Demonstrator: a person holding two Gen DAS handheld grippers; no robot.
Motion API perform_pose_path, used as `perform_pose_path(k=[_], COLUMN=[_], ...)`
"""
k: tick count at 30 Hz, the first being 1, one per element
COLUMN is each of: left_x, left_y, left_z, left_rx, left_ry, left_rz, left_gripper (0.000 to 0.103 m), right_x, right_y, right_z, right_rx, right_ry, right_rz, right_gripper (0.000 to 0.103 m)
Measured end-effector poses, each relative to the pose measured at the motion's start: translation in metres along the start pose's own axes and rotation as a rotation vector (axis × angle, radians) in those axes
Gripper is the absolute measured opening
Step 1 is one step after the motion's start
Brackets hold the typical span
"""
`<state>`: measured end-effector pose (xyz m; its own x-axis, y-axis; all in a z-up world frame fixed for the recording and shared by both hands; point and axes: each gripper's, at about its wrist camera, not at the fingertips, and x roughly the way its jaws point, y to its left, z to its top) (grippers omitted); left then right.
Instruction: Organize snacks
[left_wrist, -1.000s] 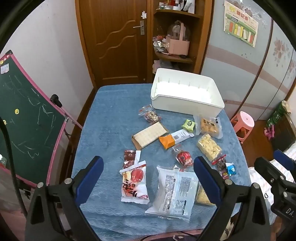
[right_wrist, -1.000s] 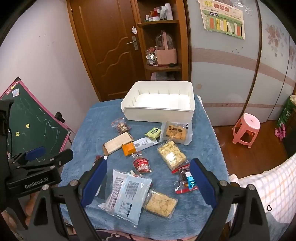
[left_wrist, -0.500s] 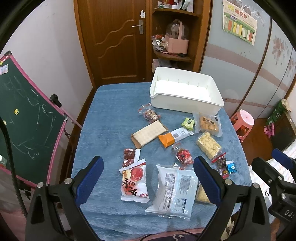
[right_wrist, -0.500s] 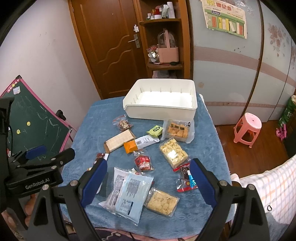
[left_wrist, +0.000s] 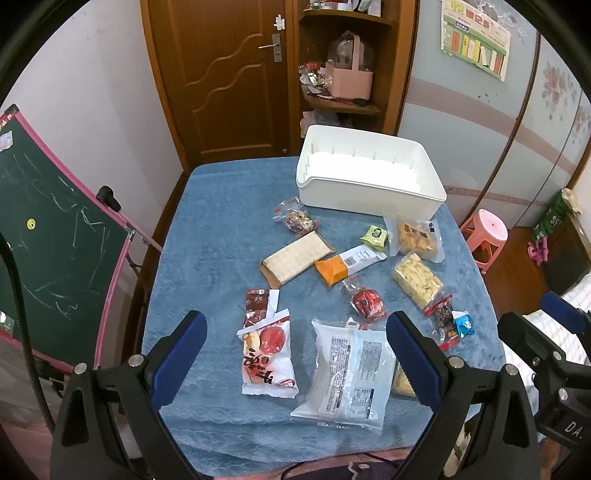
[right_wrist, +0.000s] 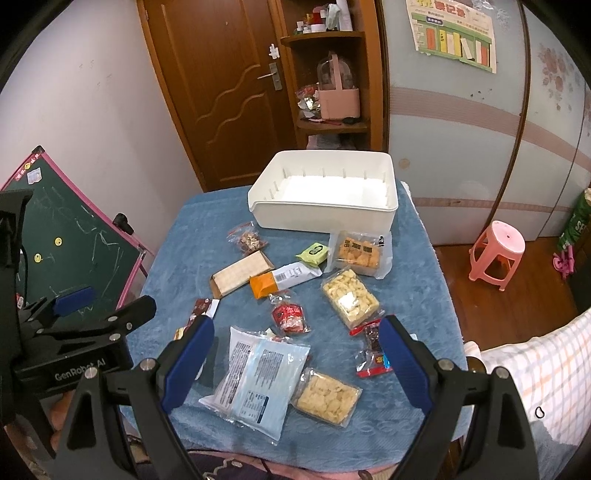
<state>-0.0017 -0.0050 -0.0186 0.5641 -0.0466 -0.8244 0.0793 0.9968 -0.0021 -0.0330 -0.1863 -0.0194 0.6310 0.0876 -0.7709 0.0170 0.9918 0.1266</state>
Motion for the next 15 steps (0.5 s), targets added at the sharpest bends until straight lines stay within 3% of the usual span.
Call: perform_pose_path(k=[15], left_x=[0.0061], left_y=[0.0017], left_z=[-0.0044], left_rx=[-0.006], left_ry=[0.024], left_rz=[-0.013], left_gripper=[0.097], right_x=[0.0054], right_y=[0.005], right_z=[-0.0031], right_rx=[-0.019], right_ry=[0.028], right_rz=[0.017], right_gripper=[0.092])
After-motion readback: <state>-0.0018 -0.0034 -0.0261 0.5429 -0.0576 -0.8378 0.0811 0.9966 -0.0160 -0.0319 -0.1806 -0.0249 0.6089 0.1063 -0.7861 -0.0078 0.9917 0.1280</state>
